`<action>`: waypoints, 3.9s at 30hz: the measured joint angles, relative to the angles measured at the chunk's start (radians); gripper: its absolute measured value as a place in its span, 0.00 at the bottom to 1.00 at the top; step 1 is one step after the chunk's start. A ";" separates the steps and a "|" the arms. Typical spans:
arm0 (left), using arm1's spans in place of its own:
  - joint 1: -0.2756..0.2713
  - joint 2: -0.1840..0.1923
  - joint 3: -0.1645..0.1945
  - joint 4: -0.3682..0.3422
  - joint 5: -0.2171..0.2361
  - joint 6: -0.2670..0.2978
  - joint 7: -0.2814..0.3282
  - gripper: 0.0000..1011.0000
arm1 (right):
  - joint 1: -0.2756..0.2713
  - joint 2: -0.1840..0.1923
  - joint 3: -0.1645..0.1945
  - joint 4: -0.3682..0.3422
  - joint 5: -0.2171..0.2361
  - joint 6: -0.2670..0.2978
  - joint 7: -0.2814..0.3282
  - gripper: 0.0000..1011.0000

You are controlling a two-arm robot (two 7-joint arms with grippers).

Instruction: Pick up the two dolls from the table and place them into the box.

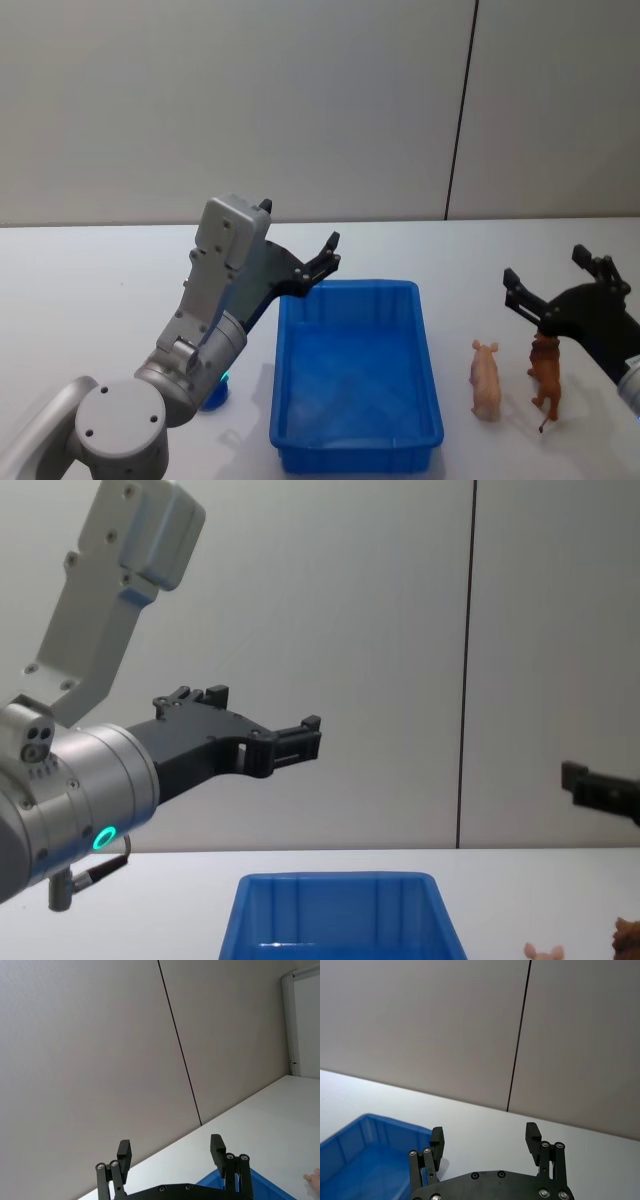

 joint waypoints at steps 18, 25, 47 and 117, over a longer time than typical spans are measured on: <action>0.000 0.000 0.000 0.000 0.000 0.000 0.000 0.99 | 0.030 0.029 0.018 0.132 -0.062 0.104 0.061 0.99; 0.000 0.000 0.000 0.000 0.000 0.000 0.000 0.99 | 0.040 0.030 0.019 0.169 -0.077 0.160 0.079 0.99; 0.000 0.000 0.000 0.000 0.000 0.000 0.000 0.99 | 0.048 0.016 0.008 0.199 -0.039 0.333 0.128 0.99; 0.000 0.000 0.000 0.000 0.000 0.000 0.000 0.99 | 0.125 -0.037 -0.014 0.104 -0.119 0.109 0.184 0.28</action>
